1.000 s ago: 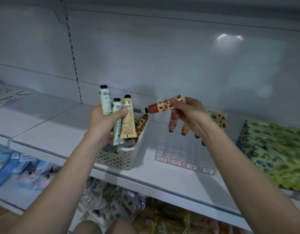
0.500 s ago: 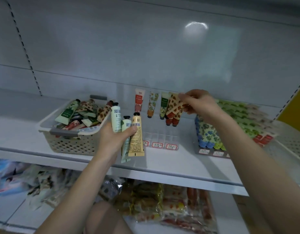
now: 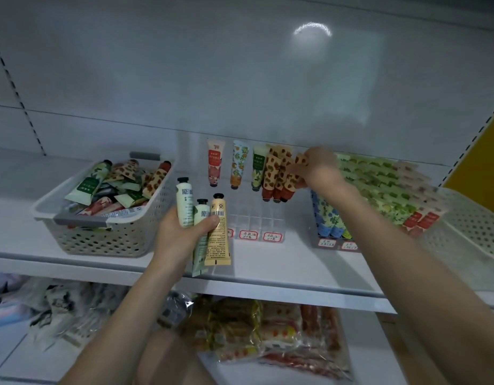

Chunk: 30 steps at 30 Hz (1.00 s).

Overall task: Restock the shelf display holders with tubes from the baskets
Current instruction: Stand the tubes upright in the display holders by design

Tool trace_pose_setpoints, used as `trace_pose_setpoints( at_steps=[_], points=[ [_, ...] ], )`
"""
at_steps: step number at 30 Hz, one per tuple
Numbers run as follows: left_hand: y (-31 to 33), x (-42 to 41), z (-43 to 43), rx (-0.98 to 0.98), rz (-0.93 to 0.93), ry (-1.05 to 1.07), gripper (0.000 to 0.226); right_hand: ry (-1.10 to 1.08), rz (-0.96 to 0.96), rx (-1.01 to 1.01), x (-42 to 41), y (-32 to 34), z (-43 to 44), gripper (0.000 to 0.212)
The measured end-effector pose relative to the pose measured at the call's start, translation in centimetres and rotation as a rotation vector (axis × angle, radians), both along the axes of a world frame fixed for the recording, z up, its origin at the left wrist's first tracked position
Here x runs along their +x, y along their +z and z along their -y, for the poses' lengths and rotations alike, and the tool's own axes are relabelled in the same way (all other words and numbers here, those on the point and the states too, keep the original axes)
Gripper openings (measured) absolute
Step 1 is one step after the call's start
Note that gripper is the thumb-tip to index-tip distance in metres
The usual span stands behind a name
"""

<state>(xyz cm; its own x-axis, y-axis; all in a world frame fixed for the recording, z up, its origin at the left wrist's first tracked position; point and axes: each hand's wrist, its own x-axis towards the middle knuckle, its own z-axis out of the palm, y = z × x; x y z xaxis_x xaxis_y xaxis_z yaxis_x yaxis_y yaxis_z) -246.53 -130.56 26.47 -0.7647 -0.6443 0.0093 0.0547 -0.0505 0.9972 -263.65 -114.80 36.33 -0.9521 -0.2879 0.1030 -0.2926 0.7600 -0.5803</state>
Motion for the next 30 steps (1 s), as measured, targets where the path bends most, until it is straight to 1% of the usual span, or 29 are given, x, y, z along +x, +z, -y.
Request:
trace_pose_setpoints(
  at_steps=[3,6,8,10,14,16,18,20,21,25,30],
  points=[
    [-0.2,-0.1,0.1,0.006,0.007,-0.015,0.02,-0.01,0.013,-0.012,-0.5,-1.2,0.2,0.03],
    [-0.5,-0.2,0.3,-0.002,0.017,-0.025,0.026,-0.006,0.026,-0.015,-0.9,-2.1,0.5,0.032],
    [-0.6,-0.3,0.3,-0.005,0.021,-0.028,0.029,0.003,0.065,0.023,-0.8,-2.4,0.7,0.027],
    [-0.6,-0.3,0.4,-0.008,0.022,-0.028,0.027,0.013,0.085,0.063,-0.9,-2.5,1.0,0.018],
    [-0.6,-0.5,0.2,-0.003,0.022,-0.034,0.024,0.028,0.052,0.039,-1.2,-3.0,1.0,0.011],
    [-0.6,-0.5,0.1,-0.003,0.018,-0.04,0.024,0.042,-0.053,0.025,-1.4,-3.6,0.8,0.017],
    [-0.6,-0.6,0.1,0.002,0.01,-0.042,0.024,0.032,-0.162,0.016,-1.4,-4.5,0.5,0.028],
    [-0.7,-0.7,0.2,0.006,0.002,-0.044,0.025,0.014,-0.23,0.001,-1.3,-5.4,0.3,0.04],
    [-0.7,-0.7,0.2,0.005,0.002,-0.045,0.026,0.014,-0.247,-0.012,-1.2,-5.7,0.3,0.042],
    [-0.9,-1.0,0.2,0.014,0.007,-0.047,0.026,0.027,-0.24,-0.069,-1.4,-6.2,0.4,0.043],
    [-1.0,-1.4,-0.1,0.042,-0.007,-0.045,0.019,0.029,-0.22,-0.062,-1.5,-6.2,0.5,0.042]
  ],
)
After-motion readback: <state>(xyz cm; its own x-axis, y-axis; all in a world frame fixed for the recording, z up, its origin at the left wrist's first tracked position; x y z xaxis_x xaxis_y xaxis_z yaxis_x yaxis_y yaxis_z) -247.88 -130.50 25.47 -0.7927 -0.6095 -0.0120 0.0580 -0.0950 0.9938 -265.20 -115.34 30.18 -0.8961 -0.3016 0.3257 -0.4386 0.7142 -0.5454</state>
